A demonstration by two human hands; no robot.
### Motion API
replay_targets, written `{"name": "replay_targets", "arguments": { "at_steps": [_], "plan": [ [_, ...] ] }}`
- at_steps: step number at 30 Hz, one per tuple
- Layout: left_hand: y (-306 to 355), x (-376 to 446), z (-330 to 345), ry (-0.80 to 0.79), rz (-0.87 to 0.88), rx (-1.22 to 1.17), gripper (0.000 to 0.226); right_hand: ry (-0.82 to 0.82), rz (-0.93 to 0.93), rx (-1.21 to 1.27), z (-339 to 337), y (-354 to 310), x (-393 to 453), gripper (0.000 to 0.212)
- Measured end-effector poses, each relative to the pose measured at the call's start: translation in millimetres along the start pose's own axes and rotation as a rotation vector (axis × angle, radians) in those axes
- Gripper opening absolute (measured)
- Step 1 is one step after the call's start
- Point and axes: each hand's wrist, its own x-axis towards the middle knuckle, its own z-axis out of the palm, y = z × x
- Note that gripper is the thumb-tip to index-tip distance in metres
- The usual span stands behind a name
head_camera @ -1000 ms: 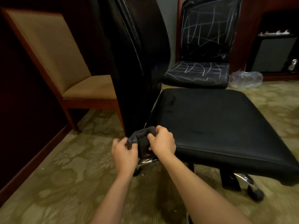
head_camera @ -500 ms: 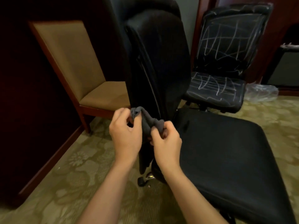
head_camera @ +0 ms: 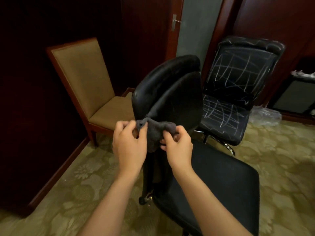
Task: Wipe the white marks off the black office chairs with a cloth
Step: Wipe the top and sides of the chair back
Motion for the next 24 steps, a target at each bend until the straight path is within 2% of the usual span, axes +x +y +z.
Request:
{"name": "replay_targets", "arguments": {
  "at_steps": [5, 11, 13, 16, 20, 24],
  "plan": [
    [7, 7, -7, -0.048, -0.049, 0.147, 0.046, -0.124, 0.124, 0.029, -7, -7, 24, 0.011],
    [22, -2, 11, -0.026, -0.013, 0.158, 0.029, -0.259, 0.187, 0.076, -19, 1, 64, 0.008],
    [35, -9, 23, -0.009, -0.076, 0.152, 0.023, -0.323, 0.199, 0.079, -28, 1, 83, 0.007],
    [62, -11, 46, 0.066, -0.289, 0.057, 0.031, -0.412, 0.201, 0.06, -41, -1, 113, 0.005],
    [91, 6, 70, 0.241, -0.515, -0.083, 0.017, -0.493, 0.148, -0.003, -37, -7, 144, 0.002],
    [84, 9, 85, 0.325, -0.505, -0.005, 0.019, -0.482, 0.13, -0.083, -26, -5, 154, 0.008]
  ]
}}
